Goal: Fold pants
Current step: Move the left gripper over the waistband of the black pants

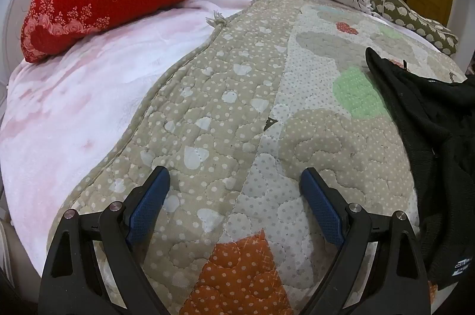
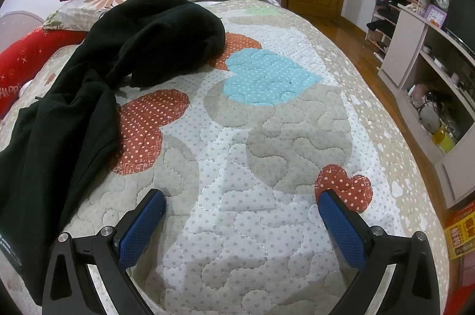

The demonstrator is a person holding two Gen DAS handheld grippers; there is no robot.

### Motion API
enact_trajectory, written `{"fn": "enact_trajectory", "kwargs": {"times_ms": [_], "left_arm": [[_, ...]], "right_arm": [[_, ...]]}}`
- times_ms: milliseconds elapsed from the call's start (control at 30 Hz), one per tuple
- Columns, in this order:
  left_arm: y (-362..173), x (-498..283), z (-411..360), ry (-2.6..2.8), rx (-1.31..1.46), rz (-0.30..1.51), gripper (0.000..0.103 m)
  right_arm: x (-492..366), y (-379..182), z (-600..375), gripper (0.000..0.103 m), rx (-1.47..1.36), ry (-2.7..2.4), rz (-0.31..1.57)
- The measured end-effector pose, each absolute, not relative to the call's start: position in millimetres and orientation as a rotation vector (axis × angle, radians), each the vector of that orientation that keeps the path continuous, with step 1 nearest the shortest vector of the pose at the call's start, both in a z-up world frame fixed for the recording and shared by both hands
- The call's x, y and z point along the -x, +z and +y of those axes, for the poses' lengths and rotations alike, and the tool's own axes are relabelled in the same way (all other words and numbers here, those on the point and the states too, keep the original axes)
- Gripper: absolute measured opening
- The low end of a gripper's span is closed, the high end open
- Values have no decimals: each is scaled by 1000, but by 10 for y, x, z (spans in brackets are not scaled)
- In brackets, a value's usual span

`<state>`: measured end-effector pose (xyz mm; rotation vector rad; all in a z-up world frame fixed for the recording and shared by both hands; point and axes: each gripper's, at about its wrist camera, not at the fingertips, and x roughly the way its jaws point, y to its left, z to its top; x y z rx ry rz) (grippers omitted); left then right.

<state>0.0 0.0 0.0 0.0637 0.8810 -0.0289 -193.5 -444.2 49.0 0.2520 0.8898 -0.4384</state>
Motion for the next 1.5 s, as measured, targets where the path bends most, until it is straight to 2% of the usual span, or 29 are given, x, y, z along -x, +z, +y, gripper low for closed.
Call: {"fn": "enact_trajectory", "kwargs": {"times_ms": [467,867,1167,1500], "left_arm": [[41,125,-27,-46,-56,878,90],[723,638,-370,-275,61,778,90],[654,860,-915,-321,-42,801,90],[604,1010,-1135,-364,-58,809,90]], "right_arm": [[1938,489,-4441,103,-247,-442,892],[2029,513,-4315,103,-261,-471,895],[2009,476,-4312,103,-278,-461,888],[2050,493,-4339,103,-273,-462,886]]}}
